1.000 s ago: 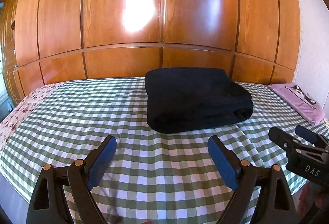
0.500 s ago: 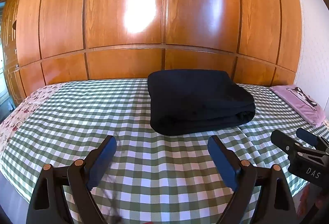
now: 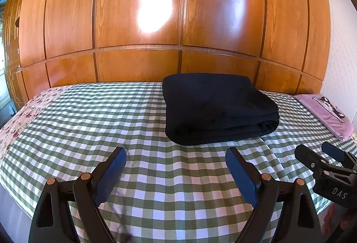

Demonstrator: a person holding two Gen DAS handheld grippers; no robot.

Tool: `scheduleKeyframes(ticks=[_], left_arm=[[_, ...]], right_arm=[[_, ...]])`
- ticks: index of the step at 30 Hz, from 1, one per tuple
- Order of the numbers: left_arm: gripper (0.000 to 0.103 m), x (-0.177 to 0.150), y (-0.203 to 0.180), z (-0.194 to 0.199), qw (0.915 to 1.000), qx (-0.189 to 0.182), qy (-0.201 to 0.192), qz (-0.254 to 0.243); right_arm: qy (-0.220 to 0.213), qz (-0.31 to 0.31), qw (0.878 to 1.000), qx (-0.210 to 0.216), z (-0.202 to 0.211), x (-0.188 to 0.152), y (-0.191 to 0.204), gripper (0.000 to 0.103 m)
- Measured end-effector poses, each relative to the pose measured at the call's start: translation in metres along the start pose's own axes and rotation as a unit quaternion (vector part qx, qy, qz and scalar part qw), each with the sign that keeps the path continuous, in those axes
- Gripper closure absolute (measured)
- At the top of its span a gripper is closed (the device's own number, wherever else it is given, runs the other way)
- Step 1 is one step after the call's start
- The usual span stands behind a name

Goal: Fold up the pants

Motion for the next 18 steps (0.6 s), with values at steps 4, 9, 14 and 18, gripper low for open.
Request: scheduleKeyframes(ticks=[4,9,14,18], left_arm=[[0.011,-0.0011,0.0003,-0.0014,1.0,-0.003,0.004,0.0],[0.011,-0.0029,-0.0014,-0.0015,1.0,-0.003,0.006,-0.005],[0.013,-0.004,-0.0026,-0.0022,0.9998,0.012,0.006,-0.016],[0.013,-0.0056,-0.0036,-0.0032,0.9997,0.011,0.009,-0.021]], right_arm=[[0.004,-0.002,1.0,0.001,-0.0018,-0.001,-0.0007,0.002],[0.005,-0.003,1.0,0.0,-0.0021,-0.0019,0.0,0.002],[0.008,-0.003,1.0,0.001,-0.0035,-0.0031,0.0006,0.002],[0.011,-0.004,1.0,0.002,-0.0048,-0.0041,0.0002,0.002]])
Point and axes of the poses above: each gripper's, at about its wrist camera, not at the fingertips, and z roughly against the way its jaws point, y to its left, x to its top, the point moved 6 cm from there along -z, roughly the way its jaws point, and after that the axes turned 2 degrees about -y, right-handed, at the moved point
